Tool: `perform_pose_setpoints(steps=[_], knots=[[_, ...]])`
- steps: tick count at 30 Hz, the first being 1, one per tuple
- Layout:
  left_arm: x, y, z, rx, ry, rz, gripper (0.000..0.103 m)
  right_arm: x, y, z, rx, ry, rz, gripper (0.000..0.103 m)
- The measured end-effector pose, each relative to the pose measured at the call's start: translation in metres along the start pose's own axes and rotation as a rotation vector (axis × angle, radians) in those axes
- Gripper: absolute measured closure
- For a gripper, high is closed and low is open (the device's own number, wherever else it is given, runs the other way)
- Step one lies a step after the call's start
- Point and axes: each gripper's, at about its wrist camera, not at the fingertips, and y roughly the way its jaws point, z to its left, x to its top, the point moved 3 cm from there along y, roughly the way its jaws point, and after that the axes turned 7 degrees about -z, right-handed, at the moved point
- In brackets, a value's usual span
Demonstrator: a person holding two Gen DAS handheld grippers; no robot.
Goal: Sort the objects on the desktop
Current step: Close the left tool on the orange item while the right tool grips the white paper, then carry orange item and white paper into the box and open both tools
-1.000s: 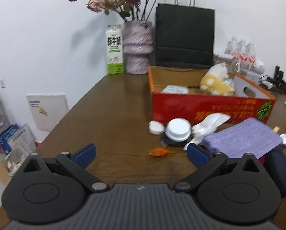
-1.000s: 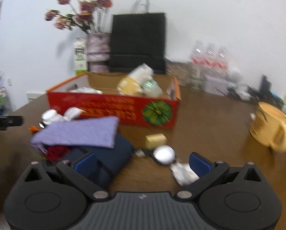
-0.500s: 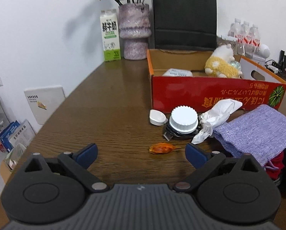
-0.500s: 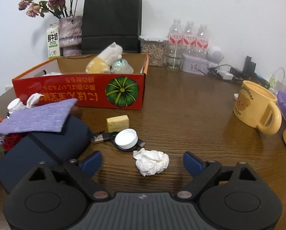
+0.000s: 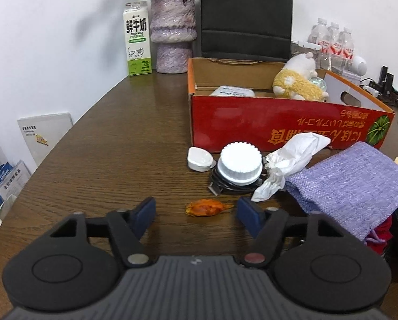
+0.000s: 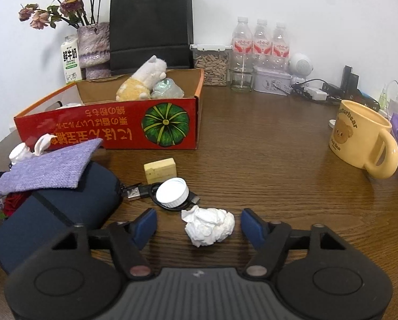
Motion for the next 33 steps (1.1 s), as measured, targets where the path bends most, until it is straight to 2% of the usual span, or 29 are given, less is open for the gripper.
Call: perform_pose_setpoints(steps=[2,4,7,11,14,23,33], knots=[[0.000,-0.002,-0.002,-0.014,0.002,-0.006,0.061,0.000,-0.001,0.000,0.002,0.000,-0.003,0.043],[0.000,-0.003,-0.003,-0.011,0.002,-0.008,0.072,0.000,-0.001,0.001,0.003,0.000,-0.005,0.046],[0.001,-0.004,-0.004,-0.018,0.003,-0.010,0.081,0.000,-0.003,0.001,0.006,-0.001,-0.010,0.057],[0.000,-0.006,-0.005,-0.015,0.013,-0.014,0.085,0.000,-0.005,0.001,0.011,0.002,-0.016,0.071],[-0.002,-0.008,-0.005,-0.017,0.008,-0.016,0.087,0.000,-0.006,0.001,0.013,0.009,-0.019,0.077],[0.000,-0.016,0.001,-0.007,-0.032,-0.037,0.087,0.000,-0.009,0.001,0.018,0.016,-0.029,0.079],[0.023,-0.038,0.002,-0.011,-0.027,-0.134,0.087,0.021,-0.022,0.006,0.020,0.003,-0.097,0.079]])
